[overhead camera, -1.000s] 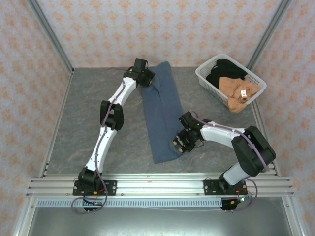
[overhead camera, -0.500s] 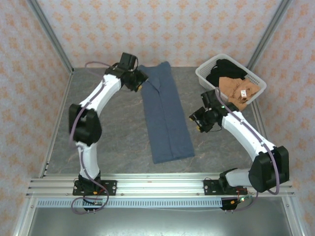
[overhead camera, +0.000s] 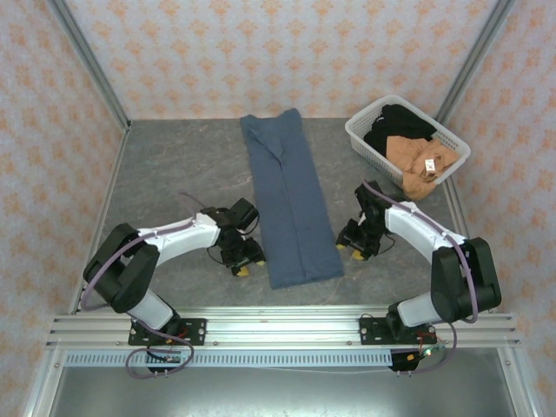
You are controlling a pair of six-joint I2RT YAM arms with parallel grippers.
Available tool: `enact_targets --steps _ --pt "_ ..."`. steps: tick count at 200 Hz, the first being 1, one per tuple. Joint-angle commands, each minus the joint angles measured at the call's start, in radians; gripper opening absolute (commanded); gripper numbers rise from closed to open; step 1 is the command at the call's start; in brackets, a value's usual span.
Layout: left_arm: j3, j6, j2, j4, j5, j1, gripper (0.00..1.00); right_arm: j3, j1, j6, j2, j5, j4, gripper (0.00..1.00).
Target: Fold and stack the t-shirts
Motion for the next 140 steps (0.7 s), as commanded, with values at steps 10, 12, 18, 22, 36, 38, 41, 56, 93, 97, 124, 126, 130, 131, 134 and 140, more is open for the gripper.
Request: enact_targets --steps 10,12,18,22,36,38,41,56,93,97,124,126,130,131,134,140 --pt "0.004 -0.081 0.018 0.123 0.001 -0.080 0.48 -0.016 -0.003 -0.065 -0.005 -0.019 -0.003 0.47" --pt "0.004 -0.084 0.021 0.125 0.000 -0.085 0.48 -0.017 -0.003 -0.067 -0.004 -0.019 -0.003 0.47" --pt "0.002 -0.092 0.032 0.134 -0.001 -0.102 0.48 -0.022 -0.003 -0.070 0.000 -0.022 -0.006 0.47" --pt "0.000 -0.099 0.038 0.139 0.002 -0.112 0.48 -0.024 -0.004 -0.071 0.003 -0.026 -0.005 0.47" --pt "-0.004 -0.112 0.066 0.151 0.008 -0.139 0.46 -0.033 -0.003 -0.076 0.009 -0.039 -0.002 0.47" --pt "-0.002 -0.112 0.069 0.151 0.009 -0.142 0.46 -0.033 -0.004 -0.076 0.009 -0.040 -0.002 0.47" --pt "-0.002 -0.112 0.074 0.151 0.009 -0.146 0.46 -0.033 -0.004 -0.077 0.011 -0.041 -0.002 0.47" --pt "0.012 -0.106 0.100 0.147 0.017 -0.154 0.44 -0.036 -0.004 -0.075 0.009 -0.043 0.001 0.47" --pt "0.094 -0.057 0.189 0.072 0.026 -0.176 0.37 -0.045 -0.004 -0.056 0.006 -0.044 0.013 0.47" --pt "0.100 -0.054 0.198 0.069 0.026 -0.177 0.35 -0.047 -0.004 -0.054 0.006 -0.043 0.013 0.47" --pt "0.138 -0.059 0.250 0.083 0.022 -0.180 0.24 -0.061 0.000 -0.046 0.002 -0.041 0.017 0.47" --pt "0.143 -0.059 0.254 0.082 0.021 -0.181 0.23 -0.062 0.000 -0.045 0.003 -0.040 0.016 0.47" --pt "0.153 -0.055 0.261 0.078 0.017 -0.182 0.22 -0.062 0.003 -0.044 0.000 -0.037 0.015 0.47" --pt "0.154 -0.055 0.262 0.076 0.016 -0.183 0.21 -0.062 0.003 -0.044 -0.001 -0.037 0.013 0.47" --pt "0.162 -0.052 0.265 0.069 0.011 -0.182 0.20 -0.062 0.007 -0.044 -0.002 -0.034 0.012 0.47" --pt "0.173 -0.045 0.271 0.052 -0.002 -0.183 0.16 -0.062 0.014 -0.042 -0.006 -0.028 0.012 0.47"
